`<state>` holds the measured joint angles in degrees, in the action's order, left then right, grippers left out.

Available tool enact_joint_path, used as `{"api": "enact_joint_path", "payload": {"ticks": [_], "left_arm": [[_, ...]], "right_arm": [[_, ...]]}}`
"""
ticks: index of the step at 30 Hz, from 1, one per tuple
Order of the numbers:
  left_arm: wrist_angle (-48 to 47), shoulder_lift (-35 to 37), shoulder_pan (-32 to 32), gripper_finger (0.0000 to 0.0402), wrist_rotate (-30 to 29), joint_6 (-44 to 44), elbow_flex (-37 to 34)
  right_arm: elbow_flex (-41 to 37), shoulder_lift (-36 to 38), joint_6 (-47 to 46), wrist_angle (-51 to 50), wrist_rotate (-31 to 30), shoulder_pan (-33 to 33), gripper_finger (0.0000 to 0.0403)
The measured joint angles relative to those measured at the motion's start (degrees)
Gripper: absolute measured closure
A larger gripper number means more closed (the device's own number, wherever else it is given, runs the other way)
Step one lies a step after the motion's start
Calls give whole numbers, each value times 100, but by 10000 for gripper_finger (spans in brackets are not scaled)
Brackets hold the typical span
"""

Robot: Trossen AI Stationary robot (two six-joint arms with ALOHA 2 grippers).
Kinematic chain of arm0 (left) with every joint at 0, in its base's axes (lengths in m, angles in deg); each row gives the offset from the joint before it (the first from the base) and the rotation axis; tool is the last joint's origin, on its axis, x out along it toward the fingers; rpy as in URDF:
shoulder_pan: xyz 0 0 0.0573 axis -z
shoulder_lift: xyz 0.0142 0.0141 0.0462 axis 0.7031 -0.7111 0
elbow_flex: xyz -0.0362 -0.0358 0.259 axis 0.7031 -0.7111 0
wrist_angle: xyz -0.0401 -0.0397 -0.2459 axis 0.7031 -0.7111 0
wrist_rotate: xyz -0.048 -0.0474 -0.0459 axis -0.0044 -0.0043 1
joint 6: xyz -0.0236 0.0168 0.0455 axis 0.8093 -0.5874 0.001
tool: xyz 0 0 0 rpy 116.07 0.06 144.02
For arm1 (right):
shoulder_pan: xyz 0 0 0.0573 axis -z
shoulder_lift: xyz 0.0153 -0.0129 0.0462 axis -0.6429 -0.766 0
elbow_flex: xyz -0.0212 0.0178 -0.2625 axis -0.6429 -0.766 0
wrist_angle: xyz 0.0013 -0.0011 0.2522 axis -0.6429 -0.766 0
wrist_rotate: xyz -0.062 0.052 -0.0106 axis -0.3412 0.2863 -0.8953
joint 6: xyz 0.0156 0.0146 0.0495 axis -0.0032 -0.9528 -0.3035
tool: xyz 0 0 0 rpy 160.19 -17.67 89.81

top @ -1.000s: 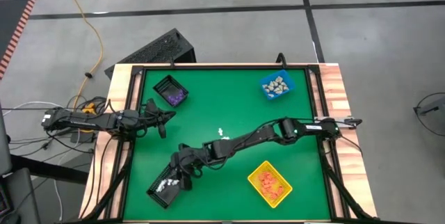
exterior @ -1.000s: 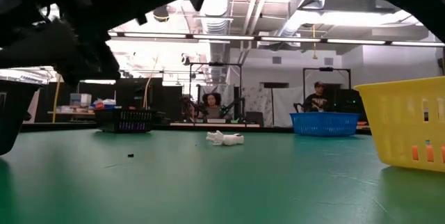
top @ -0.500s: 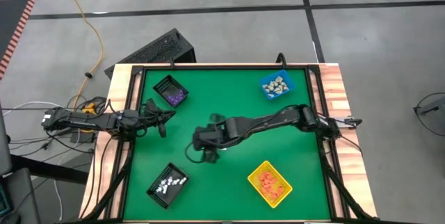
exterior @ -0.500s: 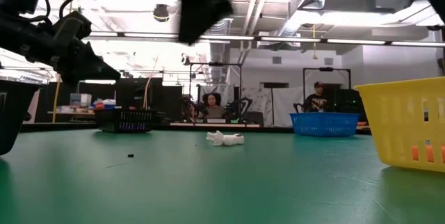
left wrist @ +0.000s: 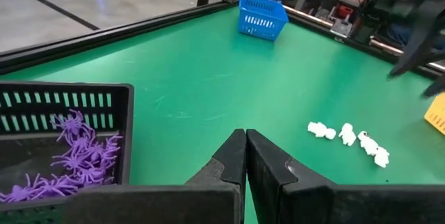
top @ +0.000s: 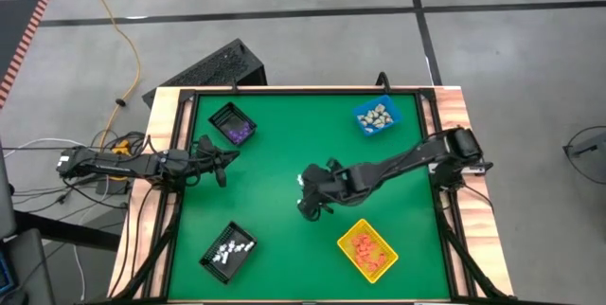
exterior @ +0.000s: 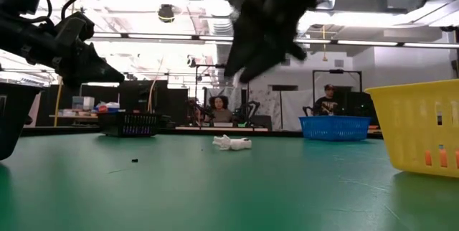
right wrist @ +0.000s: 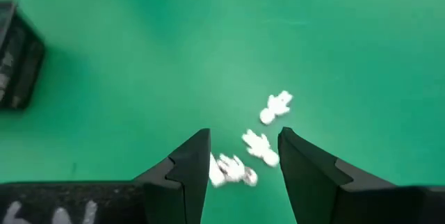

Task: Sort Halloween decoration
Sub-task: Put the white skeleton toy into the bottom black basket

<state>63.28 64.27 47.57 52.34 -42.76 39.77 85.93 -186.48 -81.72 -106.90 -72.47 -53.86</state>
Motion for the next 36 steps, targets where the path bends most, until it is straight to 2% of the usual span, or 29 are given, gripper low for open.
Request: {"api": "enact_joint_path", "payload": {"ticks": [2, 5, 9, 14, 31, 33, 36], "left_arm": [[0, 0, 2, 401, -14, 75, 0], [0, -1, 0, 401, -61, 240, 0], [0, -1, 2, 401, -70, 244, 0], [0, -1, 2, 401, -81, 251, 0], [0, -219, 0, 401, -85, 255, 0], [0, -227, 2, 401, -73, 254, 0], [0, -258, 2, 401, -84, 254, 0]], "right_arm": [[-501, 2, -289, 786, -21, 42, 216], [-848, -96, -550, 1506, -216, 162, 216], [-897, -317, -584, 1664, -418, 317, 216], [-870, -630, -480, 2153, -359, 443, 216], [-829, -1304, -936, 2162, -186, 538, 217], [-815, -1361, -1025, 2167, -203, 538, 228], [-816, -1319, -1073, 2090, -184, 538, 268]]}}
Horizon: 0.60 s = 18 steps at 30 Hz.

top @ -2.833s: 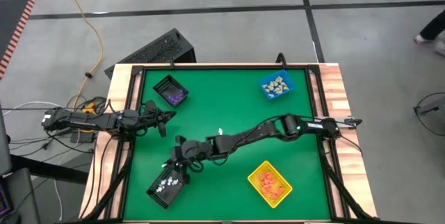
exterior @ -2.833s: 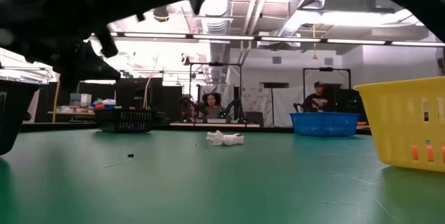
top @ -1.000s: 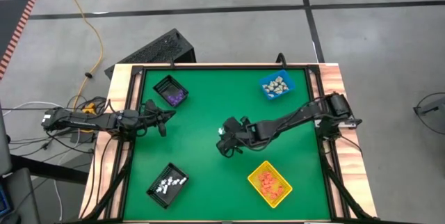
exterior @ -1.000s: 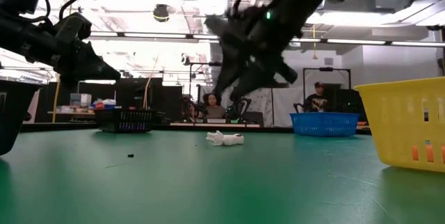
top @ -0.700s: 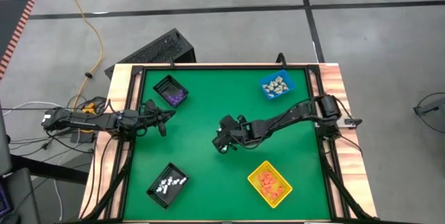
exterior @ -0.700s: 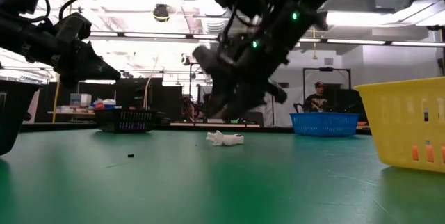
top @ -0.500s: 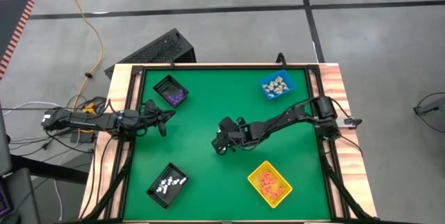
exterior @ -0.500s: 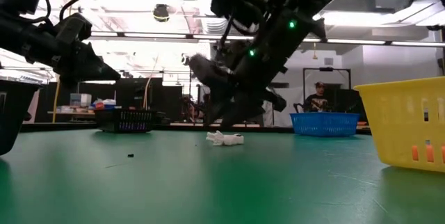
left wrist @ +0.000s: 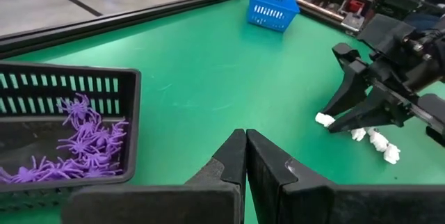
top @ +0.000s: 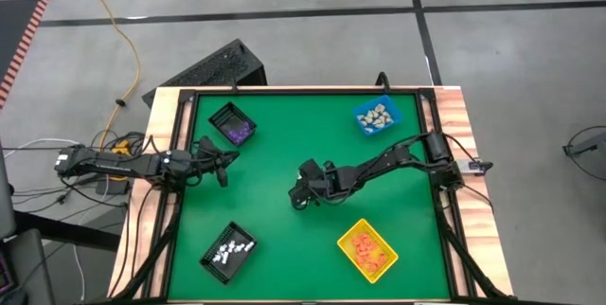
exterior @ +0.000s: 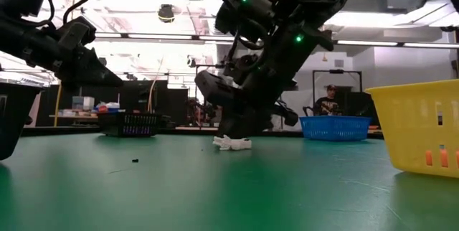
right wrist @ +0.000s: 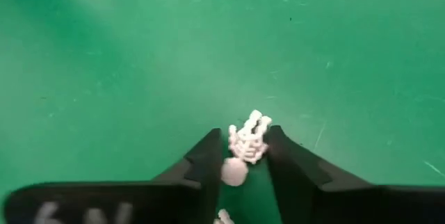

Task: Sort Halloween decoration
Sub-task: Put the white skeleton toy into the bottom black basket

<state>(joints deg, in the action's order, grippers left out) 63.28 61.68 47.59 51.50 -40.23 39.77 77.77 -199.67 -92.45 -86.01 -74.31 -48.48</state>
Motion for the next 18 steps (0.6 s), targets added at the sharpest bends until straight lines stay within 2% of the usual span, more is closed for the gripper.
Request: {"api": "enact_joint_path", "payload": {"ticks": [6, 11, 18], "left_arm": [[0, -5, -1, 401, -8, 0, 0], [0, -5, -2, 401, -8, 0, 0], [2, -5, -1, 401, -4, 0, 0]], "right_arm": [[60, 2, -104, -39, 113, 0, 371], [393, -39, 179, -145, 301, -11, 372], [1418, -28, 1109, -163, 505, -155, 372]]}}
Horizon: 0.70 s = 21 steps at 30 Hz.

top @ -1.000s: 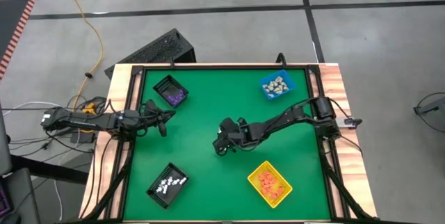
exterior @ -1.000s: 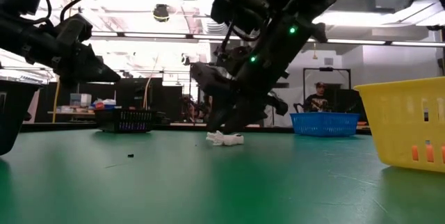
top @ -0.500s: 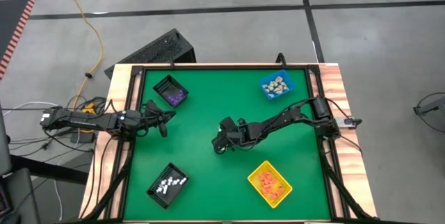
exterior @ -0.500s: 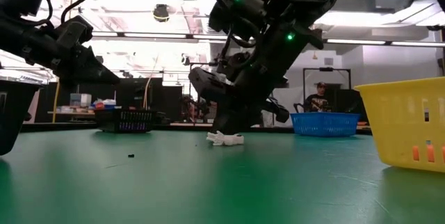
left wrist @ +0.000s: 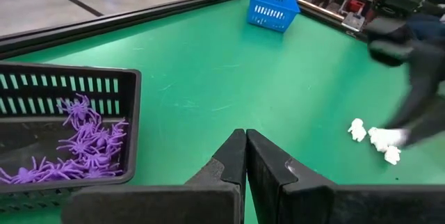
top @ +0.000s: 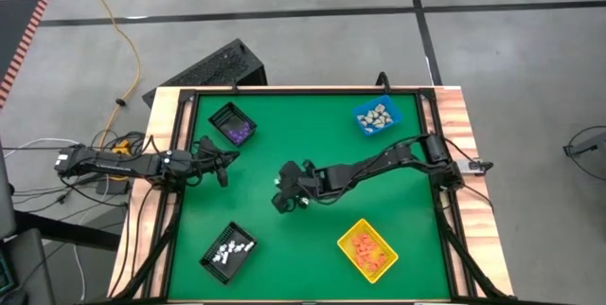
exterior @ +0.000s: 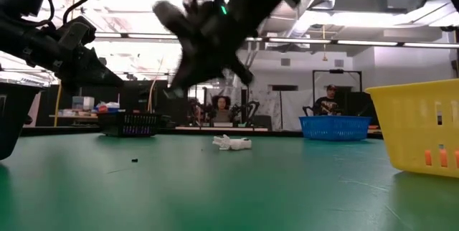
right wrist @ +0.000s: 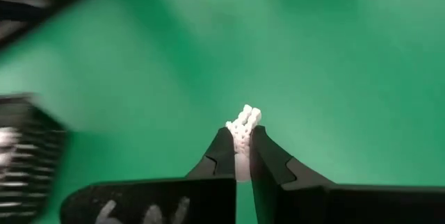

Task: Sort Halloween decoration
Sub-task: Put the white skeleton toy into the bottom black basket

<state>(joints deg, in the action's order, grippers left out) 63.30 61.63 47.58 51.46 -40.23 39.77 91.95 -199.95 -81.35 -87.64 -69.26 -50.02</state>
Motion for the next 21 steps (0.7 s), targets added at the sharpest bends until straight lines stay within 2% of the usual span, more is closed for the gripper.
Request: {"api": "enact_joint_path", "payload": {"ticks": [5, 11, 17, 21], "left_arm": [[2, 0, 2, 402, 2, 0, 0], [3, 0, -1, 401, 50, 35, -2], [7, 0, -1, 401, 83, 44, -2], [4, 0, -1, 401, 42, 44, -2]], "right_arm": [[648, -49, 1002, 194, 97, -187, 372], [1446, -709, 2271, 931, 981, -408, 372], [2861, -1787, 2692, 818, 1792, -545, 371], [3820, -2375, 2690, 155, 1851, -592, 364]]}}
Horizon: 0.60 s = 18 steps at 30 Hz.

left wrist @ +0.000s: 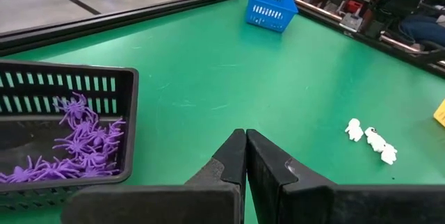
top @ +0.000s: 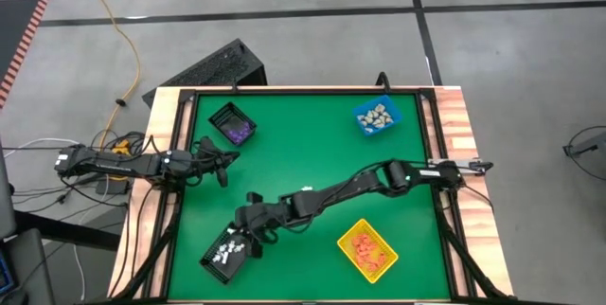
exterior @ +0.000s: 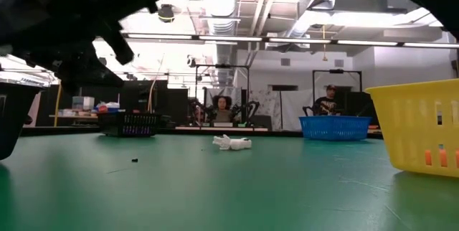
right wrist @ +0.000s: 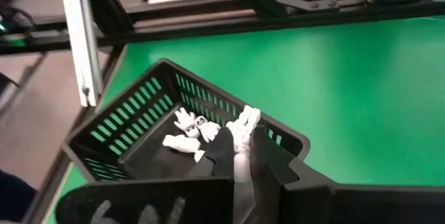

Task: Sort Halloween decoration
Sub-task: Put the white skeleton toy into the bottom black basket

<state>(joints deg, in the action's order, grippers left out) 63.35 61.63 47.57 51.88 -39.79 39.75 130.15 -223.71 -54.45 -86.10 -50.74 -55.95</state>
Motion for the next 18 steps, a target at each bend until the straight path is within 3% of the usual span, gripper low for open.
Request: {"api": "enact_joint_path", "payload": {"ticks": [6, 14, 18], "left_arm": [[1, 0, 2, 401, -1, 0, 0], [0, 1, 2, 401, -4, 2, -2], [0, 2, 0, 401, -7, 2, -2]], "right_arm": [[777, -313, 50, -523, 166, -20, 337], [783, -283, -372, -694, 233, -16, 226], [785, -283, -562, -707, 235, 0, 194]]}}
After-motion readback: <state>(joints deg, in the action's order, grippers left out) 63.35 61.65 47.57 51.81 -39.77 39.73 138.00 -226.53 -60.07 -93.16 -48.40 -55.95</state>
